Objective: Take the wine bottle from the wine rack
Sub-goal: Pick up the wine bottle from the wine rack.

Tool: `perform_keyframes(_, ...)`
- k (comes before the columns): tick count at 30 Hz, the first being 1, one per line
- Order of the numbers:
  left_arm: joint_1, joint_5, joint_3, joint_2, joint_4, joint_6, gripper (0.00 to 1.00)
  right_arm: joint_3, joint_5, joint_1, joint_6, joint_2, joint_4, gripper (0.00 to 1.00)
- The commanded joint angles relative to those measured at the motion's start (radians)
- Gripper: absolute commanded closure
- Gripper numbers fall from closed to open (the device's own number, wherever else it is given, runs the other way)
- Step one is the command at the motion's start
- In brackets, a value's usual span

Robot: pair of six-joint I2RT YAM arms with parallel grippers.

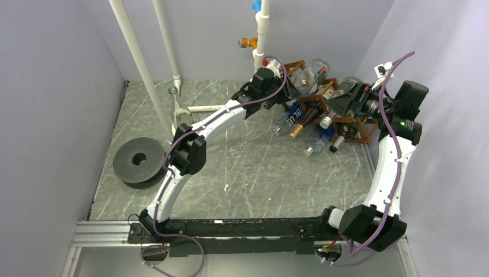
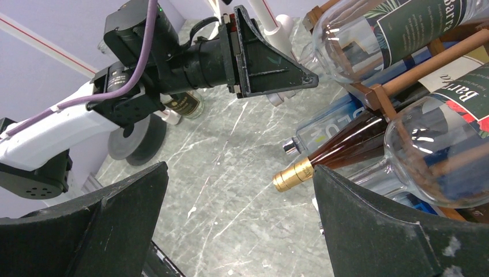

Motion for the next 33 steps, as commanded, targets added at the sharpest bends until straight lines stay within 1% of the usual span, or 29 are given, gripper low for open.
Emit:
perform_keyframes(1, 0.003, -0.017, 0.039, -0.045, 0.022, 0.028, 0.96, 0.013, -0.020, -0.006, 0.009, -0.025, 0.025, 0.00)
perform_keyframes(2, 0.005, -0.016, 0.035, -0.054, 0.031, 0.033, 1.00, 0.013, -0.019, -0.007, 0.009, -0.025, 0.025, 0.00)
perform_keyframes(7, 0.009, -0.005, 0.003, -0.104, 0.075, 0.062, 1.00, 0.009, -0.016, -0.007, 0.007, -0.026, 0.026, 0.00)
perform_keyframes(12, 0.009, -0.004, -0.053, -0.165, 0.162, 0.098, 1.00, 0.001, -0.011, -0.007, 0.009, -0.026, 0.033, 0.00)
perform_keyframes(17, 0.018, 0.009, -0.080, -0.197, 0.189, 0.126, 1.00, 0.004, 0.004, -0.008, 0.002, -0.022, 0.030, 0.00)
perform_keyframes(27, 0.022, 0.014, -0.187, -0.285, 0.250, 0.128, 1.00, -0.006, 0.004, -0.010, 0.014, -0.017, 0.044, 0.00)
perform_keyframes(33, 0.023, 0.028, -0.210, -0.298, 0.244, 0.144, 1.00, -0.013, 0.006, -0.008, 0.015, -0.010, 0.054, 0.00)
